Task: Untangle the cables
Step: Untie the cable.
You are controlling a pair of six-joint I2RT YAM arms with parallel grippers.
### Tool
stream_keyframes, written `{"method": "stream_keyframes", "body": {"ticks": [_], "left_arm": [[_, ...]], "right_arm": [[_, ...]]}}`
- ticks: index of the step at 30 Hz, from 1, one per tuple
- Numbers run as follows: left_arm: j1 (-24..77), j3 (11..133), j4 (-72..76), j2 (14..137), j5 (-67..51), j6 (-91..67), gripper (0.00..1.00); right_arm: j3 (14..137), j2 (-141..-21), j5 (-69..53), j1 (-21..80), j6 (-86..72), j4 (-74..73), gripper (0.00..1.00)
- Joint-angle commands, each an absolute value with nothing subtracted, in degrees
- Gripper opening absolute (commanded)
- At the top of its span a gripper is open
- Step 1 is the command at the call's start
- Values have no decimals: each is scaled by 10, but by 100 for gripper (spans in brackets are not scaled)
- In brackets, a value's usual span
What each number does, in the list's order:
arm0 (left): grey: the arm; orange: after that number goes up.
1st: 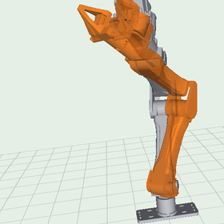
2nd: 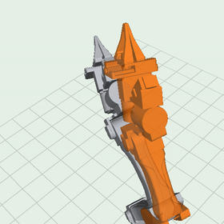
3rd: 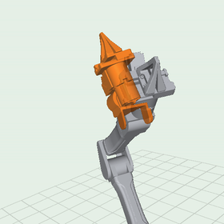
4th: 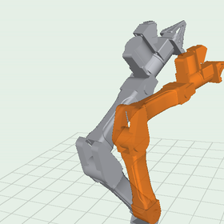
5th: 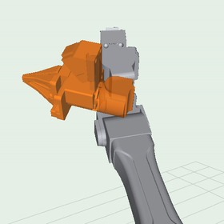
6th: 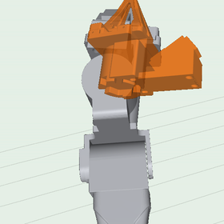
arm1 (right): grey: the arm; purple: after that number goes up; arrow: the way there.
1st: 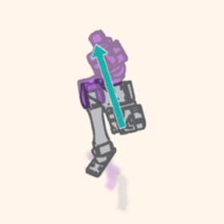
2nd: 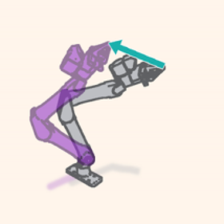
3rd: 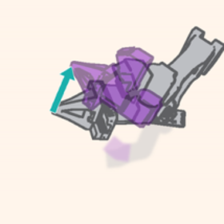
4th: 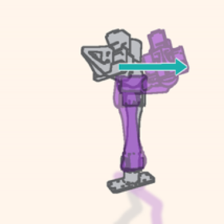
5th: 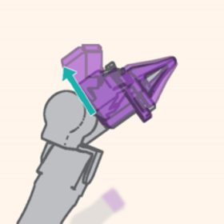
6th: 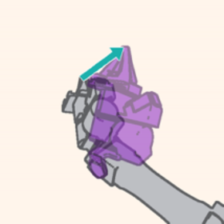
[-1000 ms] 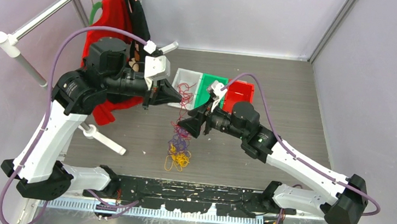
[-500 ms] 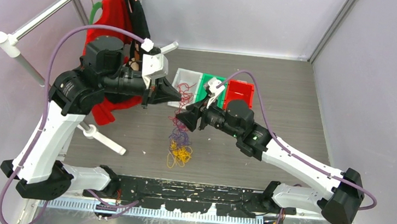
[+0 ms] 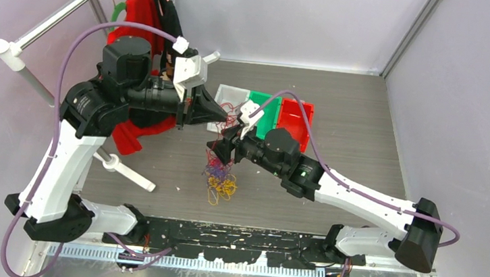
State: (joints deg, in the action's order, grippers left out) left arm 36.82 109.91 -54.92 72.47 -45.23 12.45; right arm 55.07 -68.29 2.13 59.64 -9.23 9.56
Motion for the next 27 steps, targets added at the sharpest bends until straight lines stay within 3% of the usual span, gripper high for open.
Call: {"method": "stream_keyframes", "body": {"ticks": [1,14,27], "left_arm": [[370,1147,-519,746,-477,107,0],[371,1269,-495,773,-455,122,0],[371,1233,-199,732,-290,182,0]], "right_arm": [[567,-701,54,606,-80,147,60],[421,-720,116,606,-122,219,57],[318,-698,148,602,-156,246,56]]}}
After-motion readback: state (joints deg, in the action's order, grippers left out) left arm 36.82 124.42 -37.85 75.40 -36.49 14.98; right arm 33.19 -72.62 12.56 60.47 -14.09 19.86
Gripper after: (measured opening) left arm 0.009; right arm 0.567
